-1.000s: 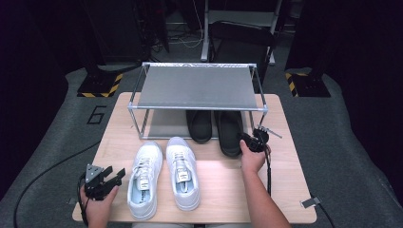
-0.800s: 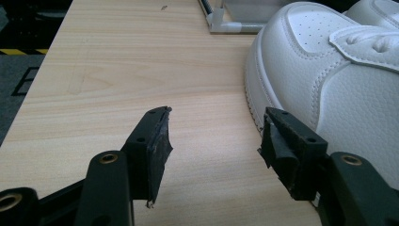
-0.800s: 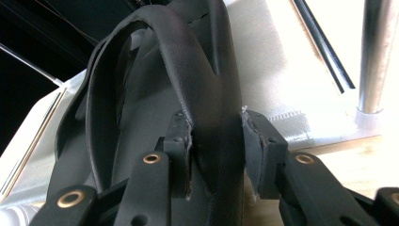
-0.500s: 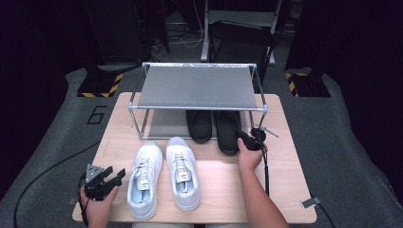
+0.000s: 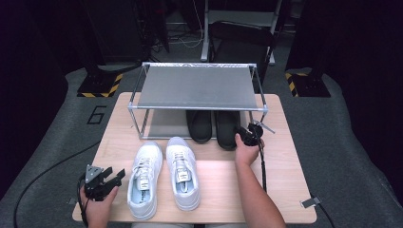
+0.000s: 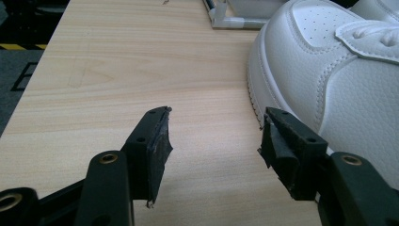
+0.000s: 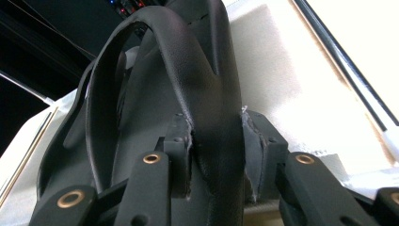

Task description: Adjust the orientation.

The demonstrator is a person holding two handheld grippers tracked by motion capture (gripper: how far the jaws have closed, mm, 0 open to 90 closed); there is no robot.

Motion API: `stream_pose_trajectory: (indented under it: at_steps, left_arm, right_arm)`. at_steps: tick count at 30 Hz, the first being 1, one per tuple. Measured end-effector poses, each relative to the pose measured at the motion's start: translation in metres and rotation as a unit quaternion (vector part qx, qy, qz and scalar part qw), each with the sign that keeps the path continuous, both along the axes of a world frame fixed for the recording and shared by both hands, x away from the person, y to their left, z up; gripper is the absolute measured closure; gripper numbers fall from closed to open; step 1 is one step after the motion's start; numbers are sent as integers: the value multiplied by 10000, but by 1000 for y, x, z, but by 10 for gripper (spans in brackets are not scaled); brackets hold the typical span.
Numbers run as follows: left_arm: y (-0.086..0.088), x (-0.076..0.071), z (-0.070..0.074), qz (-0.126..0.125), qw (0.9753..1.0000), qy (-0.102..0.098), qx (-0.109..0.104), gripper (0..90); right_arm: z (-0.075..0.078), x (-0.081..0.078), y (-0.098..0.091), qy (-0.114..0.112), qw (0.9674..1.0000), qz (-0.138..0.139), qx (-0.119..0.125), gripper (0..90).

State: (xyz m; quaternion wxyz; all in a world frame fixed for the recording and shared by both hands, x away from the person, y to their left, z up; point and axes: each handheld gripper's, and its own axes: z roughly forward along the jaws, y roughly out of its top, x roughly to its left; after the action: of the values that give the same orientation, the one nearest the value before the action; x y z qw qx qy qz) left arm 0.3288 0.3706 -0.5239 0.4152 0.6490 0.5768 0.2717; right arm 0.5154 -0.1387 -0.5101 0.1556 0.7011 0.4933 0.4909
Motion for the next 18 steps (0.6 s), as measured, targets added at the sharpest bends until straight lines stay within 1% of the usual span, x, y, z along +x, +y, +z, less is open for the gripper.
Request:
stream_pose_trajectory:
  at_steps: [1,2,4,5,6,7,12,14,15,16,17,18]
  left_arm:
    - [0,0,0,25,10000,-20,-17,420]
    - [0,0,0,24,10000,9,-19,420]
    - [0,0,0,30,10000,2,-15,420]
    - [0,0,0,50,10000,-53,-20,420]
    - [0,0,0,33,10000,-38,-14,420]
    - [0,0,0,15,10000,-12,-7,420]
    - [0,0,-1,10,10000,62,-14,420]
    - [0,0,-1,20,10000,54,-14,420]
    - [0,0,-1,11,10000,66,-15,420]
    - [0,0,-1,26,10000,29,-19,420]
    - [0,0,-1,24,10000,31,-22,420]
    - [0,0,-1,16,10000,55,-23,420]
  right_arm:
    - [0,1,1,-13,10000,7,1,647]
    - [-1,1,2,10,10000,-3,-1,646]
    - [-3,3,3,-61,9999,19,-124,646]
    - [-1,3,6,-2,10000,-31,-53,645]
    - [-2,3,6,-28,9999,-30,-96,645]
    - [-2,4,7,-27,10000,-38,-64,645]
    - [-3,7,7,-97,9999,-69,-123,644]
    - [-4,7,6,-114,9997,-113,-197,642]
    - [-4,8,7,-86,9998,-153,-125,641]
    - [-5,8,7,-86,9997,-175,-119,638]
    - [-6,9,7,-119,9997,-176,-132,635]
    - [-7,9,9,-98,9997,-157,-178,632]
